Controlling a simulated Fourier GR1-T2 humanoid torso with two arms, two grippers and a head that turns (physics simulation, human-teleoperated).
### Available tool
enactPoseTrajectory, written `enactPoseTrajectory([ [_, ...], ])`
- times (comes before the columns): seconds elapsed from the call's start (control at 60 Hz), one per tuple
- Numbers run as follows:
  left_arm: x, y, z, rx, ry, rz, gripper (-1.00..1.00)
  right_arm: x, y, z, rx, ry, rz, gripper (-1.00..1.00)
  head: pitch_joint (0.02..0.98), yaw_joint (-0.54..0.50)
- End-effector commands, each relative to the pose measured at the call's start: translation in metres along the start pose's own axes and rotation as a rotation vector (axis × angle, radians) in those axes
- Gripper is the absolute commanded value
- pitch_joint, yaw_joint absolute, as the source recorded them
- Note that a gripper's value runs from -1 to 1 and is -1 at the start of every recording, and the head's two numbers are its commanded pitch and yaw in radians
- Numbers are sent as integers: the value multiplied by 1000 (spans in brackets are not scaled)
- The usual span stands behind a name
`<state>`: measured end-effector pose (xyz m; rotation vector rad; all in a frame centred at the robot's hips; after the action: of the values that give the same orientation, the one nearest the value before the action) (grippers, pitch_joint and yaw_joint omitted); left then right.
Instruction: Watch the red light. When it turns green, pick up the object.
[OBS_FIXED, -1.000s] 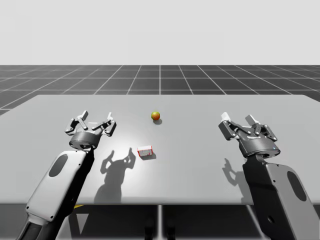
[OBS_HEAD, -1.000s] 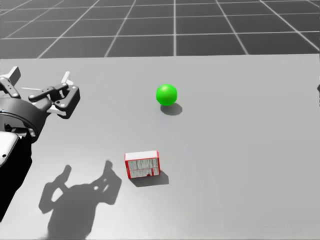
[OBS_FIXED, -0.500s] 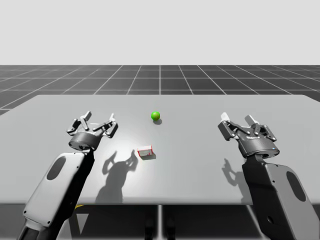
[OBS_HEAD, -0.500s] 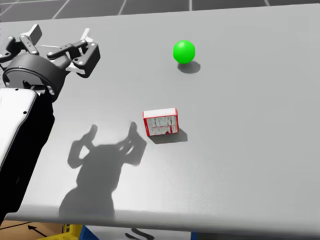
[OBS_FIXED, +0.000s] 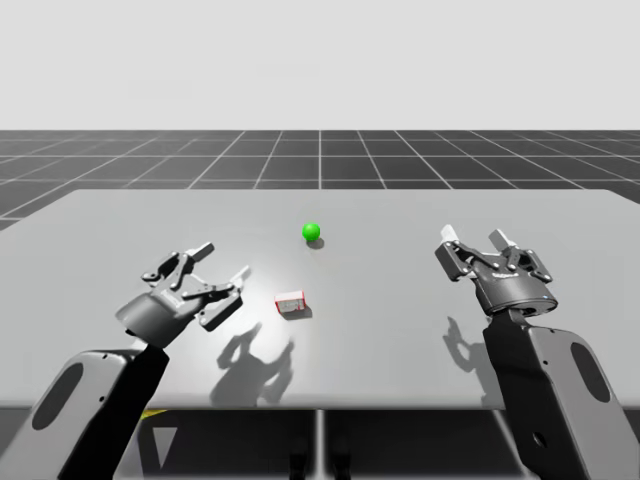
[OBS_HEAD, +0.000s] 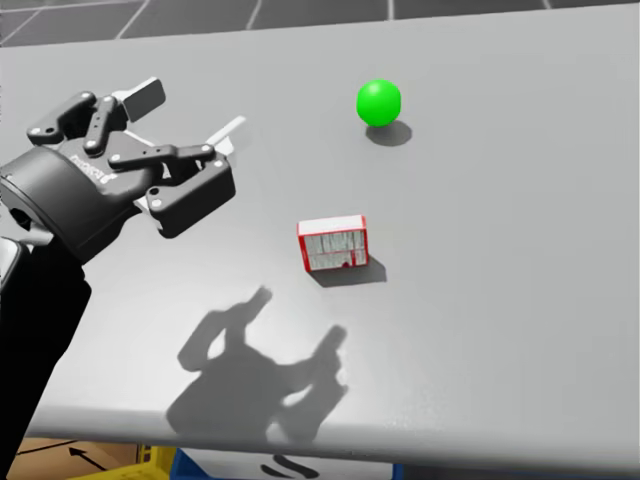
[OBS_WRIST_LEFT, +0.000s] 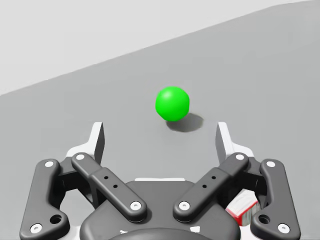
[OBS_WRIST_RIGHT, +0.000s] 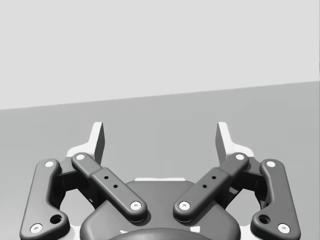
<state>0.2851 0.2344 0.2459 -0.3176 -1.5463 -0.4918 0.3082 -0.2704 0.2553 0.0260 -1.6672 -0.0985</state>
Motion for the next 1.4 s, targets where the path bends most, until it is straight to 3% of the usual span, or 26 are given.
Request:
enactPoseTrajectory([
  [0.017, -21, -16, 18, -224, 51, -21, -1000, 0, -1, 0, -2, -3, 2, -1000, 847, 152],
  [0.133, -44, -15, 18, -335, 107, -62, -1000, 0, 0, 0, -3, -4, 3, -1000, 849, 159],
  [0.467, -77, -8, -8, -458, 259, -47, -1000, 0, -1, 0, -6, -6, 5, -1000, 847, 173],
  [0.667, -83, -10, -26, -502, 275, -14, -1000, 0, -1, -1, -3, -6, 4, -1000, 846, 177],
  [0.817, -87, -17, -41, -519, 288, -16, -1000, 0, -1, -1, -3, -5, 3, -1000, 847, 176],
  [1.033, -89, -27, -63, -552, 302, 12, -1000, 0, -1, 0, -6, -7, 5, -1000, 851, 172],
  [1.4, -101, -35, -73, -570, 358, 2, -1000, 1, -3, 0, -5, -10, 2, -1000, 849, 164],
])
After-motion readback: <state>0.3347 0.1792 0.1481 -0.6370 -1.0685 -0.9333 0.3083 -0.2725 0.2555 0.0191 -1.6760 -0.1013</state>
